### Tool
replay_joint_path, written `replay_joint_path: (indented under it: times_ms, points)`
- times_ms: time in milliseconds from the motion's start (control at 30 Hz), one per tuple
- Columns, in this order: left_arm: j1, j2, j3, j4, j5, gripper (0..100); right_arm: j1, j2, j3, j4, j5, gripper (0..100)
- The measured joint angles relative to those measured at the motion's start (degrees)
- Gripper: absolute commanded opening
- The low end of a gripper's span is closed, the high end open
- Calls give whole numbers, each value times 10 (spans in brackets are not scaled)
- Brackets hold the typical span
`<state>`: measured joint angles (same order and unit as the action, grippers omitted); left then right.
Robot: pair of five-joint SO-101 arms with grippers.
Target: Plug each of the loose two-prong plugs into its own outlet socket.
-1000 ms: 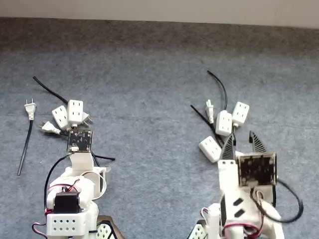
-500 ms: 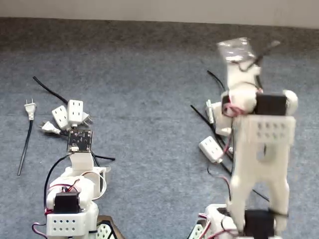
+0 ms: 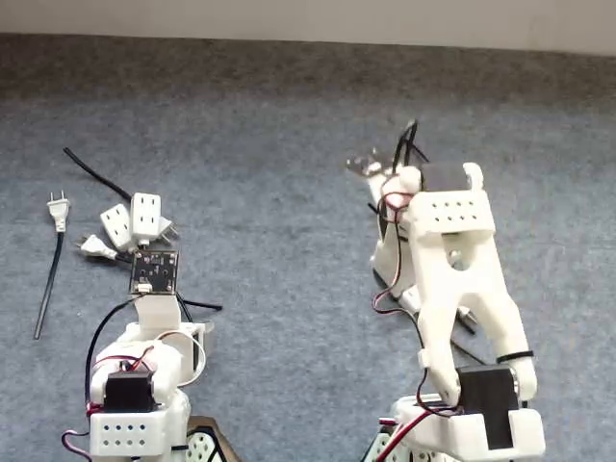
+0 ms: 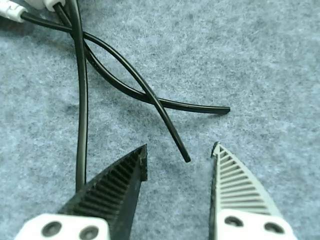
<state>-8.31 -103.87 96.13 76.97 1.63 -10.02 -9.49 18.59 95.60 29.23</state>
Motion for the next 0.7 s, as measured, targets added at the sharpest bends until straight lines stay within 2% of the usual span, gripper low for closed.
replay_joint_path:
  times_ms: [267,500,700]
  points:
    - [0,0,0,0,0,207,2,0,215,-193,5,343]
    - [0,0,0,0,0,207,18,0,232,-271,5,342]
    - [0,0,0,0,0,207,37,21,236,-291,5,342]
